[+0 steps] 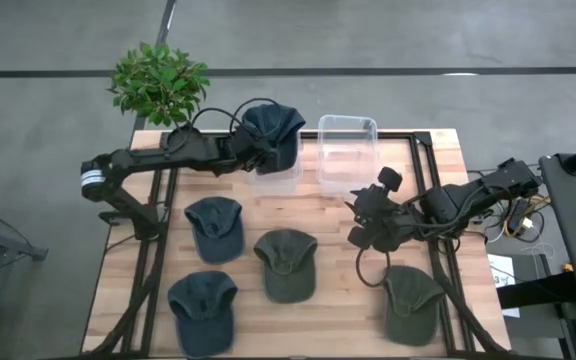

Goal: Pick & Place hat
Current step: Put the top right blue cap into the left transparent bin

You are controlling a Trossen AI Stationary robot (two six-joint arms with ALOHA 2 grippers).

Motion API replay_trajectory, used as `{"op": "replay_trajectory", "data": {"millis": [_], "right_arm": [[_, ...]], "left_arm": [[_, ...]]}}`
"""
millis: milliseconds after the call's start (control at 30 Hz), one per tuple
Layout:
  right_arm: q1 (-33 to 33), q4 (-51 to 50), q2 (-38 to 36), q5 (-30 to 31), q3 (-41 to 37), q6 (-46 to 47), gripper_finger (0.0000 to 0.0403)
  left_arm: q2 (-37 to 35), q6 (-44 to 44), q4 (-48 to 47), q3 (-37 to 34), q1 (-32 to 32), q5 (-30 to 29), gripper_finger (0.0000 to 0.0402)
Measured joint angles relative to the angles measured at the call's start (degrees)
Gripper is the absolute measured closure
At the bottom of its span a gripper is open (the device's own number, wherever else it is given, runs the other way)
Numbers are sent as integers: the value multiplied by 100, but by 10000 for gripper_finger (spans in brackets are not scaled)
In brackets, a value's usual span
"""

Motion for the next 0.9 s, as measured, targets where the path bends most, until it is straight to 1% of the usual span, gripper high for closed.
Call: {"op": "replay_trajectory", "data": {"millis": [400, 700, 900], "right_arm": [[-2, 2, -11, 2, -81, -28, 271], [-2, 7, -10, 2, -81, -39, 280], [-2, 15, -11, 2, -81, -31, 276]], "left_arm": [[-13, 2, 15, -13, 21, -10, 379], [-13, 2, 19, -22, 21, -10, 378], [-17, 4, 61, -74, 21, -15, 378]]}}
